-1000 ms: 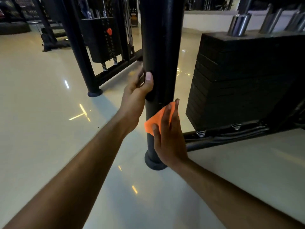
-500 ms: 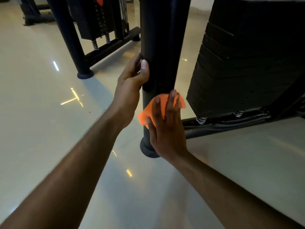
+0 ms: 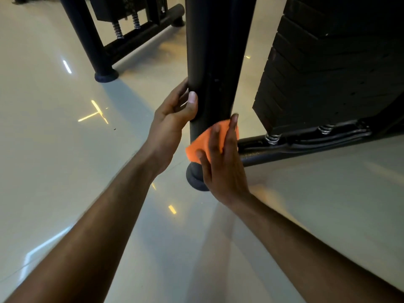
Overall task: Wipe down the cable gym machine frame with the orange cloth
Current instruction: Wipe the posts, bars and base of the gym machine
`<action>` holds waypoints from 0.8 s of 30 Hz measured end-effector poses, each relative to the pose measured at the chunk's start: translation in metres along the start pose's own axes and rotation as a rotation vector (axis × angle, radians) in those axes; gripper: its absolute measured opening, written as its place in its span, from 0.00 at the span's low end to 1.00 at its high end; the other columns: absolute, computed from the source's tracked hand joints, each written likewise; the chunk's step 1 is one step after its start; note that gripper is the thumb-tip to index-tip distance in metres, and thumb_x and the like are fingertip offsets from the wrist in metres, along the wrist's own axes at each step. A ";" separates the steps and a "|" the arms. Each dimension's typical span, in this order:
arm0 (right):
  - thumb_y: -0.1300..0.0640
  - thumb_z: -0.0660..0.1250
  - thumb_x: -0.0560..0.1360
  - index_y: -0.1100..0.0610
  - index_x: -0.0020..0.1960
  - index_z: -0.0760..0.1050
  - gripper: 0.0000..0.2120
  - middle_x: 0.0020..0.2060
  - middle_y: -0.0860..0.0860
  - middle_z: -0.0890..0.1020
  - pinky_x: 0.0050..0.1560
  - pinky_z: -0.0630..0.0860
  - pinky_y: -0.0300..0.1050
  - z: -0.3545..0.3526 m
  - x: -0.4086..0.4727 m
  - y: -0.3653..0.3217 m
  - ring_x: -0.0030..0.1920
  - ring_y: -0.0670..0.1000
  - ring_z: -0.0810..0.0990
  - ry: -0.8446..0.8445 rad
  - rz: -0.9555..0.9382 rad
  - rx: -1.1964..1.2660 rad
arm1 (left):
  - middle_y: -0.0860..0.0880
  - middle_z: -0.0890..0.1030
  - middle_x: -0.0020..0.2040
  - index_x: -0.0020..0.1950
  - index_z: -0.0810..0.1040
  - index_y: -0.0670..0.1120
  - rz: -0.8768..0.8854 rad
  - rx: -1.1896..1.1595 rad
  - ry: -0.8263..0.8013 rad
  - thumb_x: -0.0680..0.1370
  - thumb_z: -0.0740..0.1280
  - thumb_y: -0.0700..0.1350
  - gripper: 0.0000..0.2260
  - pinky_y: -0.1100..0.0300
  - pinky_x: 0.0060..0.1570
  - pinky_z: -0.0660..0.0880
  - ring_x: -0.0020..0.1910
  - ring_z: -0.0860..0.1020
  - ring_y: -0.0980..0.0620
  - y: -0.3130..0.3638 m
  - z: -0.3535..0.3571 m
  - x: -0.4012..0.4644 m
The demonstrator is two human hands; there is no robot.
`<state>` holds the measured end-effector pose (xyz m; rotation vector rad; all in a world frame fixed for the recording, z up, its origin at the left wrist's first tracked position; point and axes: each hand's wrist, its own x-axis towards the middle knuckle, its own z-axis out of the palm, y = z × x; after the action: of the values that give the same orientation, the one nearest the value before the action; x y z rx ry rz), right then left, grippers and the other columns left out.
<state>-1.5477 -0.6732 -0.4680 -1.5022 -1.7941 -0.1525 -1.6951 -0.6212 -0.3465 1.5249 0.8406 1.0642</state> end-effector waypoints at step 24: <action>0.56 0.65 0.87 0.62 0.87 0.42 0.40 0.87 0.64 0.49 0.85 0.55 0.58 0.014 -0.057 0.062 0.86 0.66 0.50 -0.129 -0.098 -0.266 | 0.59 0.74 0.78 0.83 0.66 0.60 -0.149 0.028 0.116 0.85 0.64 0.57 0.25 0.46 0.76 0.73 0.75 0.74 0.58 -0.083 0.020 -0.038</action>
<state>-1.4995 -0.6917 -0.5363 -1.6393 -2.0138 -0.3626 -1.6880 -0.6456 -0.4364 1.4104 1.0368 1.0421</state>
